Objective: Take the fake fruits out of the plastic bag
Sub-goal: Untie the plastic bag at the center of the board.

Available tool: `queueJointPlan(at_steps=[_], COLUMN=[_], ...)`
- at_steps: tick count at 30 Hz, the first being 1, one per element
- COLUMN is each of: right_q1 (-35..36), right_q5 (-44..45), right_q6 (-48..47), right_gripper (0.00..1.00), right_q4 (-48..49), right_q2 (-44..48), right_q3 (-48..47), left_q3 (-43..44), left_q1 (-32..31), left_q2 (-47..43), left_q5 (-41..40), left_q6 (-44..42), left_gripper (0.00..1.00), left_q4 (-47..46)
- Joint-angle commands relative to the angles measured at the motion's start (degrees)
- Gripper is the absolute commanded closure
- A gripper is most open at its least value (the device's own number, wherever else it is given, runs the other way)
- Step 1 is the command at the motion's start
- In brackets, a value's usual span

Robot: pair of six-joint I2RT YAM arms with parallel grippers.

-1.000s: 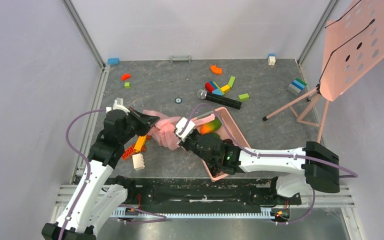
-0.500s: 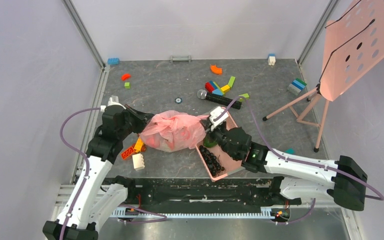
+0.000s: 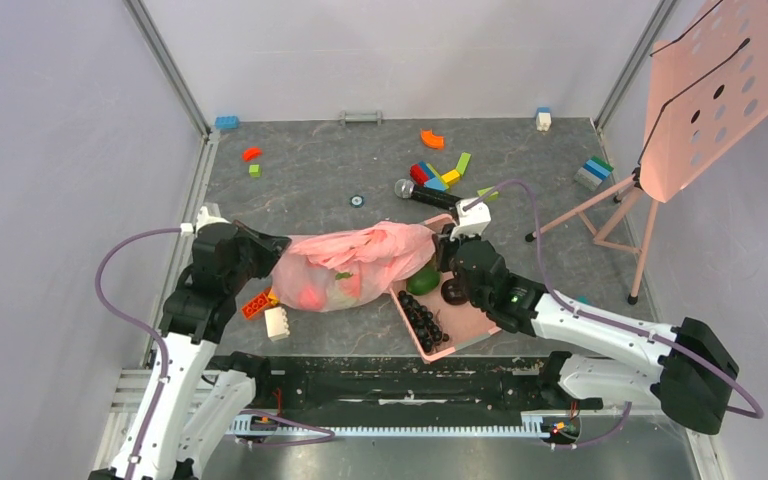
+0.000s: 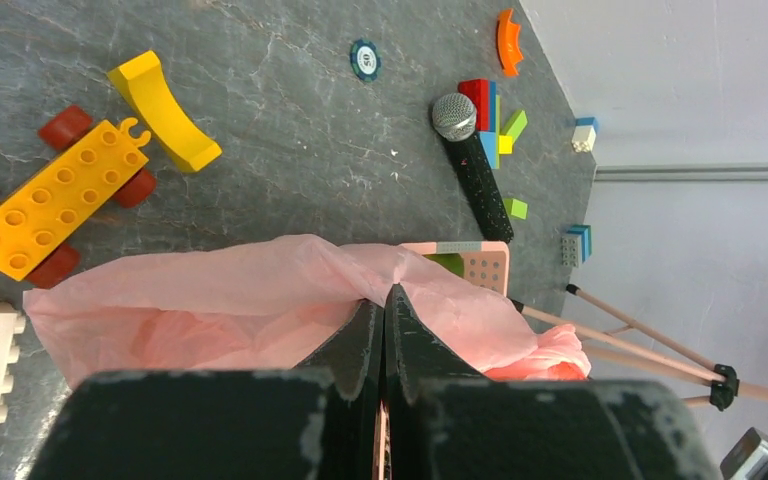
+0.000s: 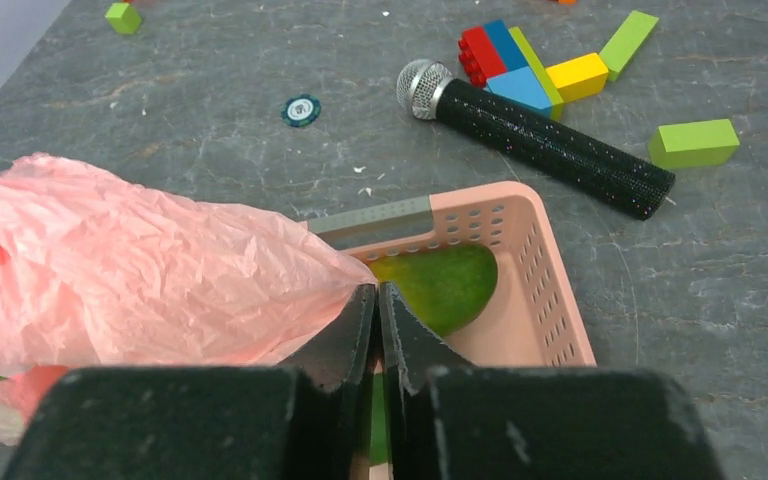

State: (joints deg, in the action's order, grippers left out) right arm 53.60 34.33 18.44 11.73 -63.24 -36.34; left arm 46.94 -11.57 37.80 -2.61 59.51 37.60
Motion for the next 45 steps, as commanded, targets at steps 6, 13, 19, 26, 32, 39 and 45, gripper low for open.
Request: queueJointPlan(at_steps=[6, 13, 19, 26, 32, 39, 45], right_q1=[-1.0, -1.0, -1.0, -1.0, -1.0, -1.0, -1.0], right_q5=[-18.9, -33.9, -43.6, -49.0, -50.7, -52.2, -44.9], right_q6=[-16.4, -23.3, -16.1, -12.9, -13.7, -14.0, -13.9], right_gripper=[0.26, 0.11, 0.21, 0.23, 0.21, 0.64, 0.78], right_q4=[5.7, 0.1, -2.4, -1.2, -2.6, -3.4, -2.6], right_q2=[5.4, 2.3, -6.2, -11.5, -13.8, -14.1, -9.6], right_q3=[-0.3, -11.6, -17.9, -19.3, -19.9, -19.0, -15.0], left_q3=[1.3, 1.9, 1.3, 0.7, 0.3, 0.3, 0.8], left_q1=[0.8, 0.8, 0.8, 0.8, 0.8, 0.8, 0.8], left_q2=[-2.9, -4.2, -4.5, -4.7, -4.7, -4.6, -4.2], left_q5=[2.1, 7.2, 8.4, 9.4, 9.5, 8.6, 5.7], left_q6=[-9.8, -14.4, -14.5, -14.5, -14.5, -14.4, -14.9], left_gripper=[0.98, 0.98, 0.98, 0.98, 0.98, 0.98, 0.98], left_q4=[-3.8, -7.9, -8.7, -9.4, -9.7, -9.6, -7.5])
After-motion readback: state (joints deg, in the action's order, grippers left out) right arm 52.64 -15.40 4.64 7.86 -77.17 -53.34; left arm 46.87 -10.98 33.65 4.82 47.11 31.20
